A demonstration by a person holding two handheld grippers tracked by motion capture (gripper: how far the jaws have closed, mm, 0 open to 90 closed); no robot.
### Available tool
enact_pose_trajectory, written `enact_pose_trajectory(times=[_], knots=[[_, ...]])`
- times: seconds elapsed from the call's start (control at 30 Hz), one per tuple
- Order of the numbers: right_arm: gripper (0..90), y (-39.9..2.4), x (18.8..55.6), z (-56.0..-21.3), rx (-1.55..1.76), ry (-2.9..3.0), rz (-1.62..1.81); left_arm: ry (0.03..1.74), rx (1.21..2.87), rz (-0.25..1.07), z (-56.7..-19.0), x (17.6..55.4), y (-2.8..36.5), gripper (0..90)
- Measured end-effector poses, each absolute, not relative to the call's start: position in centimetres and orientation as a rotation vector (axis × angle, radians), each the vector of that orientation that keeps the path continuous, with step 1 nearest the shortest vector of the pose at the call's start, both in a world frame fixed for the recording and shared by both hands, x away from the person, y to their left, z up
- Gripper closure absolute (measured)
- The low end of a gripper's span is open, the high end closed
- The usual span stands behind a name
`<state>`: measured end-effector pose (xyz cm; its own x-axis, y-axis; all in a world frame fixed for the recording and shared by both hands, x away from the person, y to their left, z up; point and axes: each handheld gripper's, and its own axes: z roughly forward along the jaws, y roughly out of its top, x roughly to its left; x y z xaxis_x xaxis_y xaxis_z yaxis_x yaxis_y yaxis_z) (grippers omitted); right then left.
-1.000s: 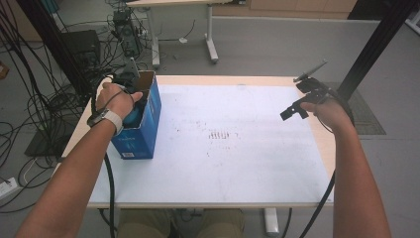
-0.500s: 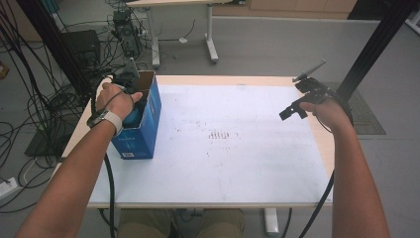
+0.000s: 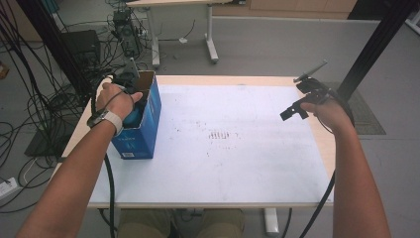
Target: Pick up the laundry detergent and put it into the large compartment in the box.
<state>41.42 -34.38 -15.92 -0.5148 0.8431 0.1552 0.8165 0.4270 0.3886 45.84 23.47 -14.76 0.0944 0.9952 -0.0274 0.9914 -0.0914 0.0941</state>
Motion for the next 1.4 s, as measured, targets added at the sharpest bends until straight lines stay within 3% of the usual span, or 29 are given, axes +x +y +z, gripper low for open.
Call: enact_pose_trajectory(times=[1.4], knots=[[6.5, -34.52, 41.36, -15.91, 1.518, 2.597, 0.650, 2.046, 2.241, 0.072, -14.84, 45.72, 23.72, 36.9]])
